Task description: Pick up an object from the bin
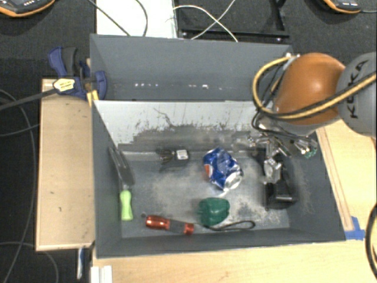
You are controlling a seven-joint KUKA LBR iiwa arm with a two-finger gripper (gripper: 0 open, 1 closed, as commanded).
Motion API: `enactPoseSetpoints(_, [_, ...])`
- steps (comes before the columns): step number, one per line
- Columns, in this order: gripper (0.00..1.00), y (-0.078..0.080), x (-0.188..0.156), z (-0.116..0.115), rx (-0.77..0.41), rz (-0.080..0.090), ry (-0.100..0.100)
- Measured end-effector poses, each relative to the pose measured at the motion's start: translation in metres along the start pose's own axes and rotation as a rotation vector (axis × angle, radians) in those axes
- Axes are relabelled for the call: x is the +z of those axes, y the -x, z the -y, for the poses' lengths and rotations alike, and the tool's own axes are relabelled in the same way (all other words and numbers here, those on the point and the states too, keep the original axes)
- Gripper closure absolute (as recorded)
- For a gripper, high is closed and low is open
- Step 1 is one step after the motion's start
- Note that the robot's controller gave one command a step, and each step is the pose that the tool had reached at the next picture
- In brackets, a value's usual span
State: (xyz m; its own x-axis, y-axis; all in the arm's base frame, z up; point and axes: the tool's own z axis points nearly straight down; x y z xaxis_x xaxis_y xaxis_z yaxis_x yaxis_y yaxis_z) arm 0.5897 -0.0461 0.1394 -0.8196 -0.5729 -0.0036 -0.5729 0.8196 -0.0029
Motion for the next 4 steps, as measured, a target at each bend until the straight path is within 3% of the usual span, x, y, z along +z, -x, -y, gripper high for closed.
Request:
enactPoseSetpoints(1, [0.00, 0.022, 0.022, -0.059, 0.365, -0.006, 0.006])
enactPoseSetpoints(2, [0.00, 0.043, 0.049, -0.066, 0.064, 0.021, -0.009])
enactPoseSetpoints(3, [1.00, 0.043, 0.063, -0.060, 0.297, 0.005, 0.005])
enactPoseSetpoints(4, [1.00, 0.043, 0.063, -0.060, 0.297, 0.005, 0.004])
